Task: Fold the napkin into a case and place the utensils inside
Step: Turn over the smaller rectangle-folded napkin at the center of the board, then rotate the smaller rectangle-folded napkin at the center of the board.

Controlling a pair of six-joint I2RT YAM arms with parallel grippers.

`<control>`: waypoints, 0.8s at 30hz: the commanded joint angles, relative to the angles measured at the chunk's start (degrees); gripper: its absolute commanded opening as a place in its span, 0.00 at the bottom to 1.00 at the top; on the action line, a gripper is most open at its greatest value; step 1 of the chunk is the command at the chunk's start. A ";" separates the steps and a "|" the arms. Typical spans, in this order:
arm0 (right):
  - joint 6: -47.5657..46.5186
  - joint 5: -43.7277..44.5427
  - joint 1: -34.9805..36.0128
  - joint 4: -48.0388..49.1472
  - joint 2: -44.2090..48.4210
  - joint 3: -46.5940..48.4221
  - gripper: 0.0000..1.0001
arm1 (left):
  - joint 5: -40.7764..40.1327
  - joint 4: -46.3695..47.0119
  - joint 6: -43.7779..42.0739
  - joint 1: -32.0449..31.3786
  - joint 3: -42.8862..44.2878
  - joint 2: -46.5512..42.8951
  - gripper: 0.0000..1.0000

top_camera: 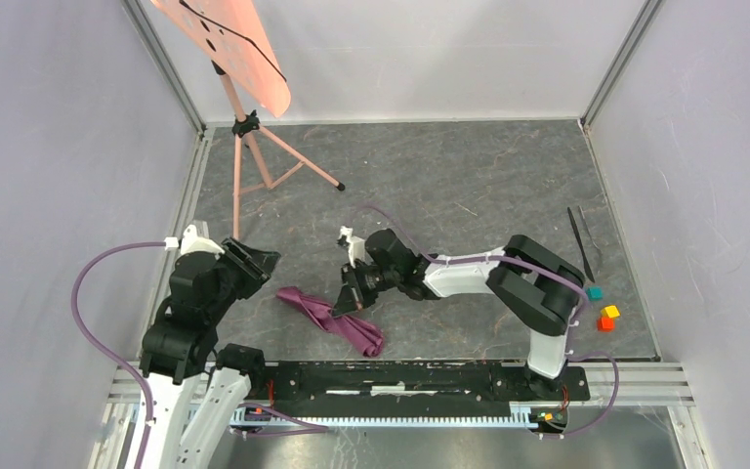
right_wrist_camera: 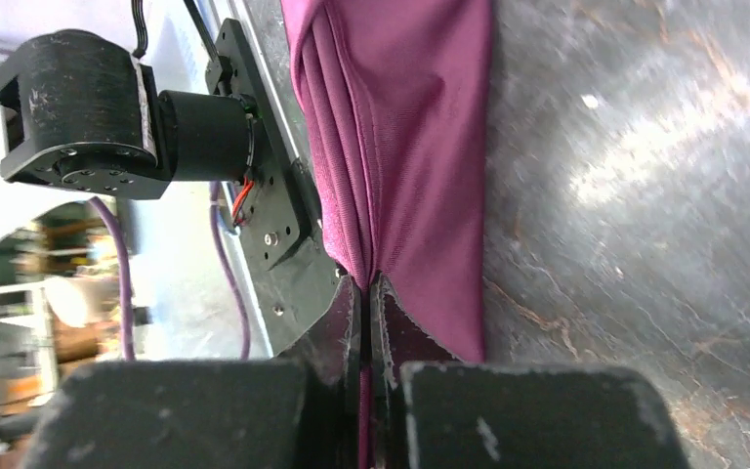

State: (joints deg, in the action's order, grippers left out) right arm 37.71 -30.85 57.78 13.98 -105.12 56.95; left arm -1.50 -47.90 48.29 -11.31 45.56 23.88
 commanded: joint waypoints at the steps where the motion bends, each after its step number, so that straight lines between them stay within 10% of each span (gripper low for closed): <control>1: 14.09 -13.09 -3.78 23.77 -3.62 -5.41 0.00 | -1.34 0.31 -3.82 0.24 2.49 1.82 0.52; 9: 9.67 -18.78 -11.94 25.70 -6.85 -9.93 0.02 | 1.06 4.71 -3.64 0.24 0.53 6.03 0.52; 16: -29.82 -4.38 -22.01 -20.75 -8.80 9.24 0.36 | 20.15 19.80 -6.60 0.25 -6.93 15.13 0.57; 19: -33.79 5.48 -22.32 -25.99 -0.28 10.21 0.56 | 26.82 26.24 -5.68 0.28 -9.98 21.60 0.57; 24: -31.76 12.06 -16.77 -29.96 11.68 4.87 0.59 | 30.41 34.51 -4.22 0.24 -11.96 31.17 0.57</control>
State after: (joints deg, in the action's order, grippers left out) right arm 11.05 -26.87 35.00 -7.33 -102.67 64.60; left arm 21.32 -24.99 45.12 -11.31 34.39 50.57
